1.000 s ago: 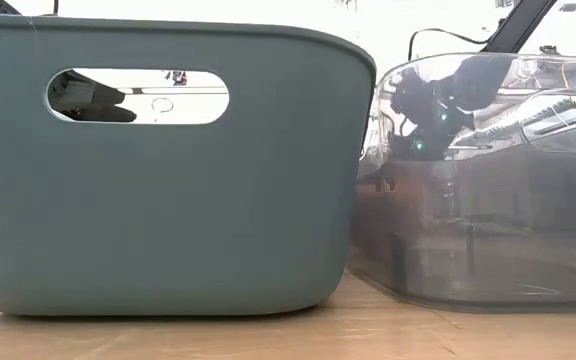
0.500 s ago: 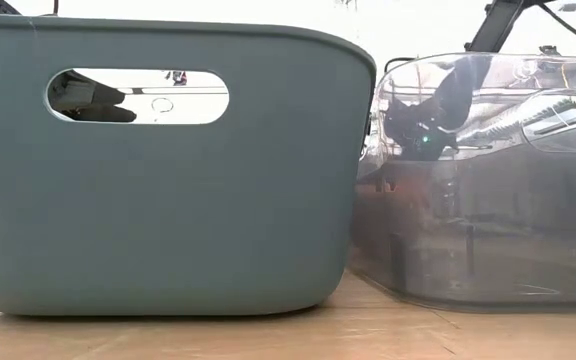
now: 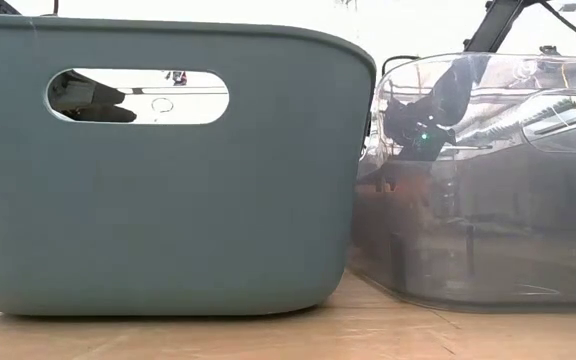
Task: Pick & Place Travel size toiletries
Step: Put the nail cutter into the orange bin
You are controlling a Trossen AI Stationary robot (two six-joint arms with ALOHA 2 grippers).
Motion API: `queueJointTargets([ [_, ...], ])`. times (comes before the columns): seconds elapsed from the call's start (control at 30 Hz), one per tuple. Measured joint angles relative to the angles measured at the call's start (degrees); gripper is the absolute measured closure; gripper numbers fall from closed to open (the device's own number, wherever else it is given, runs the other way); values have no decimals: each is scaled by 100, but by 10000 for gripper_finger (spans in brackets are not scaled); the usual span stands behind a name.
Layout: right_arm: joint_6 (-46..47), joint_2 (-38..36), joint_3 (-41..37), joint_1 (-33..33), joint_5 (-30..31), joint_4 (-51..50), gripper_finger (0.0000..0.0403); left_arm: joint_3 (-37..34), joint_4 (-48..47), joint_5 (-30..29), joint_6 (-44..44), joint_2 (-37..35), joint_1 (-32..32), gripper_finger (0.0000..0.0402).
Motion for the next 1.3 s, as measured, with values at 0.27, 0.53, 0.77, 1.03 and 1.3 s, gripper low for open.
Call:
queueJointTargets([
  [0.27,-275,-45,-10,2,-66,-4,362,2,0,0,0,0,2,128],
  [0.53,-283,-842,-52,41,-81,-341,348,0,0,1,1,-1,1,128],
  [0.77,-277,-1809,-217,340,-93,-537,360,2,0,0,1,0,0,128],
  [1.03,-187,-2774,-647,1028,-99,-520,358,0,0,0,1,0,2,128],
  [1.3,-216,-3412,-1045,1790,-270,-437,358,2,0,0,0,-2,0,128],
])
